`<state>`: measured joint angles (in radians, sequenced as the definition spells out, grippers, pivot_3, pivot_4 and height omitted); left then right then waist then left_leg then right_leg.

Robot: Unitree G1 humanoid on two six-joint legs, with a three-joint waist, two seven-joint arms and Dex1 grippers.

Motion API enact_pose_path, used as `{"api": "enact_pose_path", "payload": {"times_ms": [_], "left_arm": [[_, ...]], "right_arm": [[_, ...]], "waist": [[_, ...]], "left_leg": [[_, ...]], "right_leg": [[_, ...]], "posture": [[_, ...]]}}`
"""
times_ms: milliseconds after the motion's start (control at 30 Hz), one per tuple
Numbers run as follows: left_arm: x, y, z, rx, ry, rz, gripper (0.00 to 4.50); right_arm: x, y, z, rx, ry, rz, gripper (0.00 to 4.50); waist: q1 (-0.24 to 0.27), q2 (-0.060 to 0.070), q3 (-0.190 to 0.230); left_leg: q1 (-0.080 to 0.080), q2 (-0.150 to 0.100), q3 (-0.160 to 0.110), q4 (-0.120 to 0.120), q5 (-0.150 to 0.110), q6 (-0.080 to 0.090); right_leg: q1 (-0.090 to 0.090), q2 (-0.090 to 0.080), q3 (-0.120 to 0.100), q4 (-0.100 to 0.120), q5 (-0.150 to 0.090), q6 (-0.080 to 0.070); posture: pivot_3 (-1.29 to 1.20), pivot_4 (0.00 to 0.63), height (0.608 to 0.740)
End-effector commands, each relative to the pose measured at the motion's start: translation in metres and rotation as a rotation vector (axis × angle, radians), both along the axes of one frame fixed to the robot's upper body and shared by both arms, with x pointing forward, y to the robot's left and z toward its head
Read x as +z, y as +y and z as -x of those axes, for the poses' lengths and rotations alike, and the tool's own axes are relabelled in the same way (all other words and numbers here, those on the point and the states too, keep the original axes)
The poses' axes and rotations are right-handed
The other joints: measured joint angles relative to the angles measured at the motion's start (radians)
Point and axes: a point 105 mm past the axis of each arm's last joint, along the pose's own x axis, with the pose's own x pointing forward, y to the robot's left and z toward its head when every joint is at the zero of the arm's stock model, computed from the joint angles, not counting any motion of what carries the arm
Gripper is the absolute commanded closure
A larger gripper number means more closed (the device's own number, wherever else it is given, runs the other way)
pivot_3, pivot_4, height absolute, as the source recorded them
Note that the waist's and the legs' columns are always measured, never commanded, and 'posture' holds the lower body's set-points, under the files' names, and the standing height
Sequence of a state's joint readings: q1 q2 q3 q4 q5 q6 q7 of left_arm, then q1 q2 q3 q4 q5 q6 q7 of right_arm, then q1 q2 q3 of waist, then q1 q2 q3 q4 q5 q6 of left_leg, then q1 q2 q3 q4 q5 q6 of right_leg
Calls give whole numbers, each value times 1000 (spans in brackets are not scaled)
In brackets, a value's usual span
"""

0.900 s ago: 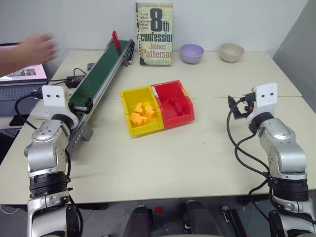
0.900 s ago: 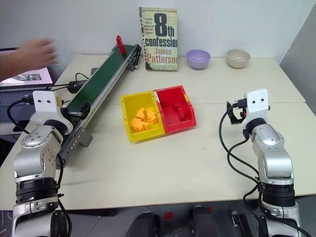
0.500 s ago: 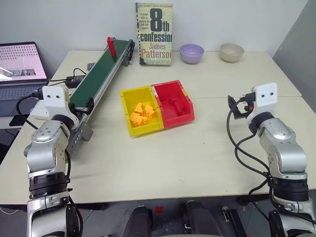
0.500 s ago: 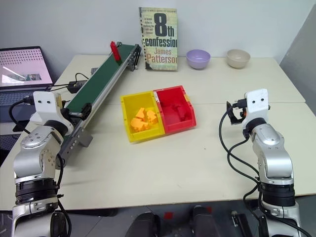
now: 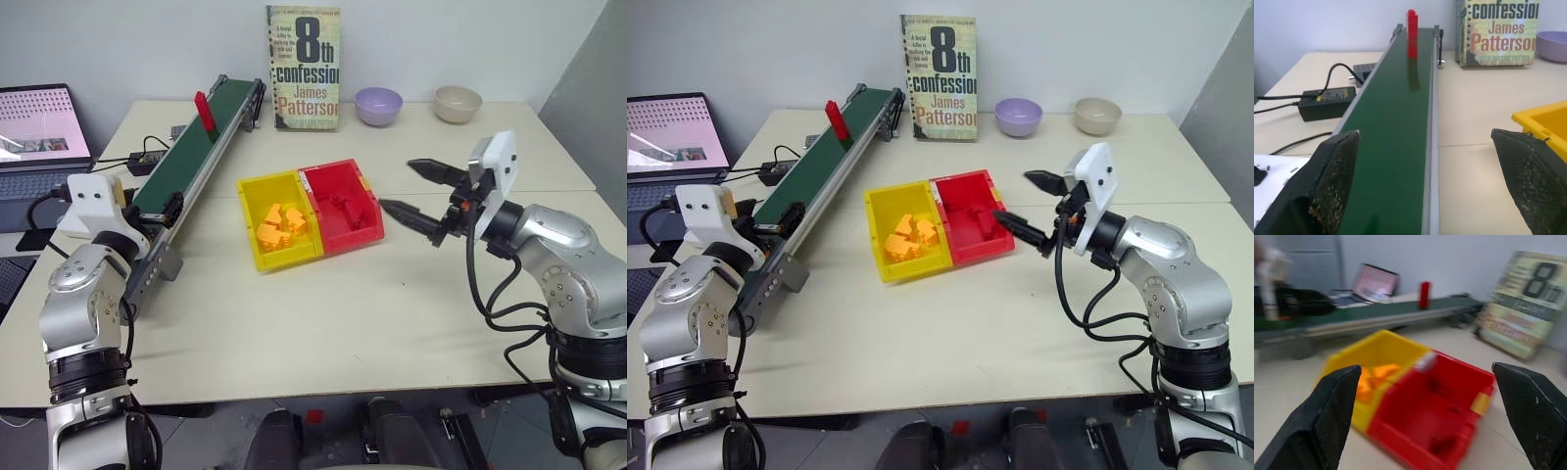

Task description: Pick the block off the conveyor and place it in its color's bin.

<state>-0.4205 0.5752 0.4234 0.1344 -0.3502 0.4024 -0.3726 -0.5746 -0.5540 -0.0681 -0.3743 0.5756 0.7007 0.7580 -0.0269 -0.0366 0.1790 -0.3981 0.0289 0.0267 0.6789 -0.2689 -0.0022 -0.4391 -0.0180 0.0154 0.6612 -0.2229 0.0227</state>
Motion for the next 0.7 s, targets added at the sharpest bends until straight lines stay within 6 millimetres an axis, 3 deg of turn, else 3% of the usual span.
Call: {"api": "enact_pose_path", "payload": {"times_ms": [33, 267, 700], "left_arm": [[22, 8, 2, 23, -71, -39, 25], [16, 5, 1, 21, -34, -58, 25], [16, 5, -1, 22, -30, -52, 25]], "right_arm": [[11, 16, 17, 134, -17, 8, 0], [12, 28, 27, 213, -5, 9, 0], [11, 26, 29, 193, -5, 8, 0]], "waist": [[0, 0, 0], [0, 0, 0], [1, 0, 0]], "left_leg": [[0, 0, 0, 0, 0, 0], [0, 0, 0, 0, 0, 0], [0, 0, 0, 0, 0, 0]], "right_leg": [[0, 0, 0, 0, 0, 0], [0, -2, 0, 0, 0, 0], [0, -2, 0, 0, 0, 0]], "posture": [[0, 150, 740], [0, 150, 740], [0, 150, 740]]}}
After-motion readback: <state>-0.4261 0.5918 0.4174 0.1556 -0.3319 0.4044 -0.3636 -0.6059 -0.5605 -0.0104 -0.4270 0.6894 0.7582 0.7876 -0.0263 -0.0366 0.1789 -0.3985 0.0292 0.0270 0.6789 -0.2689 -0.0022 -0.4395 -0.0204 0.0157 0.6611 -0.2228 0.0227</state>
